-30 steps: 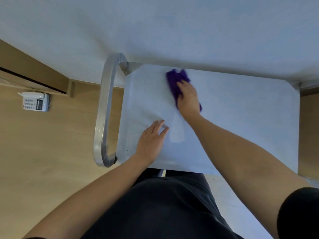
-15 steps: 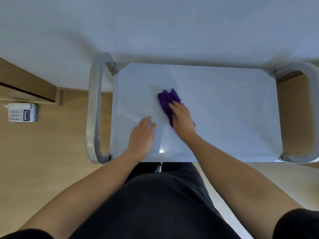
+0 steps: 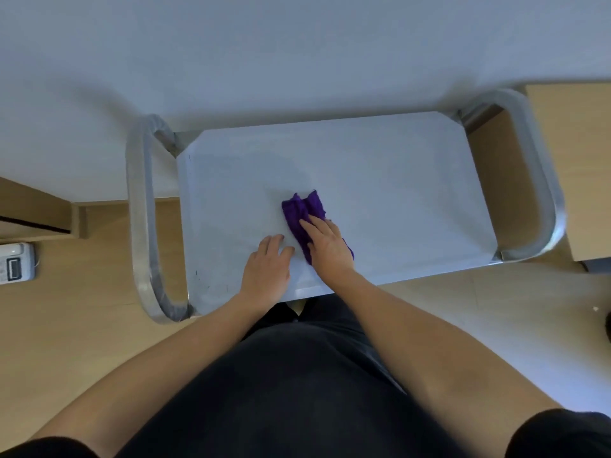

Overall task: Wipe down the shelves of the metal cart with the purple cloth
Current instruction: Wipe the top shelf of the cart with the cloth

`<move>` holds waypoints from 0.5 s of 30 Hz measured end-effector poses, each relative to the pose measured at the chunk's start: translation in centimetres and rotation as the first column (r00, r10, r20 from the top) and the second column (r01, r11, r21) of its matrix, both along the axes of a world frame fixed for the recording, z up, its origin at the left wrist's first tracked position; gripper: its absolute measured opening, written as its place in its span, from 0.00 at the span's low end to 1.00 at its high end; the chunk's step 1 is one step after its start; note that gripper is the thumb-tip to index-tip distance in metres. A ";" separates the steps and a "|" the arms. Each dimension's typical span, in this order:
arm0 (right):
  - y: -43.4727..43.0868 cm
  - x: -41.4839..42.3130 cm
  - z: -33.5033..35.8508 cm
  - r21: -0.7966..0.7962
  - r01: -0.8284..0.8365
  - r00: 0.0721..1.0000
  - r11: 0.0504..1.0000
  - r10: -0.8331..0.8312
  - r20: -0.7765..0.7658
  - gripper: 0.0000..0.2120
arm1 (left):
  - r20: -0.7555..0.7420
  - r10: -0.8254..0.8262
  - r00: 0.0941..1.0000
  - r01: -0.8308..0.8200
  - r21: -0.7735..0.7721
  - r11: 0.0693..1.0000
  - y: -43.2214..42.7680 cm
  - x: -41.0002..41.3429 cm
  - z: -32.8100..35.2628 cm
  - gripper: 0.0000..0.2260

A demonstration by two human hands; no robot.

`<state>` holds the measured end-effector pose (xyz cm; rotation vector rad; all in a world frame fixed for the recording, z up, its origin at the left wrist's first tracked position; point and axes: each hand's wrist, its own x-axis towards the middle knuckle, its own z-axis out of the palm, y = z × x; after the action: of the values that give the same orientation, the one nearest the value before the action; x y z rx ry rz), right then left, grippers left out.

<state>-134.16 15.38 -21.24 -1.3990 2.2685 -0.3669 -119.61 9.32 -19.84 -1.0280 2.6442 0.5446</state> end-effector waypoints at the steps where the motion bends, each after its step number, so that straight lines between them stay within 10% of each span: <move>1: 0.6 -0.5 -0.1 0.011 -0.002 1.000 1.000 0.002 -0.009 0.27 | -0.002 -0.020 1.000 0.020 0.000 1.000 0.3 -0.4 0.1 0.18; 15: 9.2 -7.6 0.6 0.016 0.147 0.989 0.989 -0.147 0.000 0.25 | -0.023 -0.268 0.963 0.268 0.019 0.963 6.0 -8.6 0.0 0.19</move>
<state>-141.77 24.54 -20.60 -1.2263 2.3755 -0.3949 -128.17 15.29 -19.81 -0.6446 2.7266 0.5239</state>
